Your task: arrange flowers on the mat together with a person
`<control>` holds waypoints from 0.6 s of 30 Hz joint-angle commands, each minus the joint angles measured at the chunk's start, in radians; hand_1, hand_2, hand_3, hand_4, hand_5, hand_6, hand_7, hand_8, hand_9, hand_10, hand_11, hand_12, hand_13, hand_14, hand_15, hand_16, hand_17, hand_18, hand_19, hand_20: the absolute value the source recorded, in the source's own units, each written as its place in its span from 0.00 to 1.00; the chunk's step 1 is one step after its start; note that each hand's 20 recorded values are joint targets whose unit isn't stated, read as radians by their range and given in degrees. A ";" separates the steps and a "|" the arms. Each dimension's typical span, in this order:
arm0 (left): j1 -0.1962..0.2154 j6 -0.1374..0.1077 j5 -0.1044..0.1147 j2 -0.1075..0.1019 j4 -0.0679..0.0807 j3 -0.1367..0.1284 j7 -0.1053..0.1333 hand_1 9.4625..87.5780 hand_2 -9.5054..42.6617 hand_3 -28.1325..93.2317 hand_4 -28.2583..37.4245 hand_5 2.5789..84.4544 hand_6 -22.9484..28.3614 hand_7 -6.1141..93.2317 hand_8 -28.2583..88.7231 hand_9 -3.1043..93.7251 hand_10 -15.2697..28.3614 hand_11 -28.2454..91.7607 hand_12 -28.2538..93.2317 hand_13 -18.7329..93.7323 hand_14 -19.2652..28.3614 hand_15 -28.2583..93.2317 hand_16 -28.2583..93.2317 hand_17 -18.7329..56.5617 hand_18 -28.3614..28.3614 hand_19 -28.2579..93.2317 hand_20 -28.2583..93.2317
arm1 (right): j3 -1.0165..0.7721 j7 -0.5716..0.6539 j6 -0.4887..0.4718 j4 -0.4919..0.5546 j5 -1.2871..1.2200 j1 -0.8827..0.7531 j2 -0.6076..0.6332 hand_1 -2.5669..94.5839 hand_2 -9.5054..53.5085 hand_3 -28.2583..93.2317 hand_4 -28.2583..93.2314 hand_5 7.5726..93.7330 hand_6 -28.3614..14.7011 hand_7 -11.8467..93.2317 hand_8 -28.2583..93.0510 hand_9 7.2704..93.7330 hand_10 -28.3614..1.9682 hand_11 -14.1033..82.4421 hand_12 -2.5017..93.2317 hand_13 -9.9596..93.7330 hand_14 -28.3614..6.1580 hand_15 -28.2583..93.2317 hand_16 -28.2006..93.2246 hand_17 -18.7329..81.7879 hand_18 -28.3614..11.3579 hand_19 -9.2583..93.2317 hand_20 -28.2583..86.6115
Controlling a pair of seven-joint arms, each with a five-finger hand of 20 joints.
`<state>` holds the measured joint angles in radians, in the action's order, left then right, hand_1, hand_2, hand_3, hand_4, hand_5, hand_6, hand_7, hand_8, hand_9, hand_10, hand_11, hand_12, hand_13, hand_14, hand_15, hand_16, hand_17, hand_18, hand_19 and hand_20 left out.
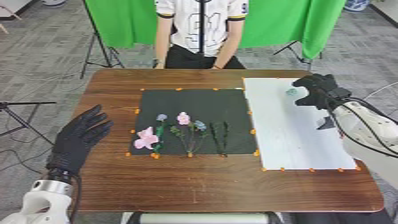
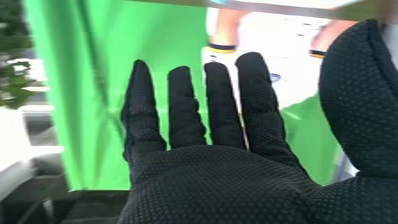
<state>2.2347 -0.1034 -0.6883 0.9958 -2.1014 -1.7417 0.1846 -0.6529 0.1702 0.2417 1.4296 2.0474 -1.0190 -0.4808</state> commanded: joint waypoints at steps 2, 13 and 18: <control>0.018 0.004 -0.012 -0.002 0.003 -0.006 -0.010 0.21 0.17 0.83 0.03 0.40 0.53 0.25 0.17 0.36 0.62 0.43 0.38 0.42 0.72 0.52 0.22 0.17 0.87 0.64 0.29 | 0.079 0.136 0.018 -0.043 0.041 0.128 -0.016 0.29 0.03 0.97 0.00 0.31 0.65 0.41 0.10 0.33 0.60 0.39 0.29 0.42 0.62 0.59 0.42 0.31 0.29 0.59 0.48; 0.023 0.012 -0.012 -0.005 0.001 -0.015 -0.015 0.21 0.17 0.83 0.03 0.40 0.53 0.24 0.17 0.36 0.62 0.43 0.38 0.42 0.72 0.52 0.22 0.17 0.88 0.64 0.29 | 0.149 0.199 -0.039 -0.112 0.102 0.171 -0.041 0.31 0.01 0.97 0.00 0.40 0.68 0.46 0.09 0.44 0.59 0.54 0.31 0.49 0.62 0.69 0.38 0.34 0.30 0.63 0.50; 0.014 0.014 -0.012 -0.008 0.004 -0.010 -0.015 0.21 0.17 0.83 0.03 0.40 0.53 0.24 0.17 0.36 0.62 0.43 0.38 0.42 0.72 0.52 0.22 0.17 0.88 0.64 0.29 | 0.158 0.214 -0.040 -0.122 0.106 0.172 -0.045 0.31 0.01 0.97 0.00 0.44 0.68 0.48 0.08 0.47 0.60 0.56 0.31 0.52 0.62 0.69 0.39 0.35 0.30 0.64 0.50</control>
<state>2.2385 -0.1003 -0.6974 0.9904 -2.1021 -1.7539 0.1802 -0.5008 0.3606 0.2127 1.3267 2.1288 -0.8603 -0.5170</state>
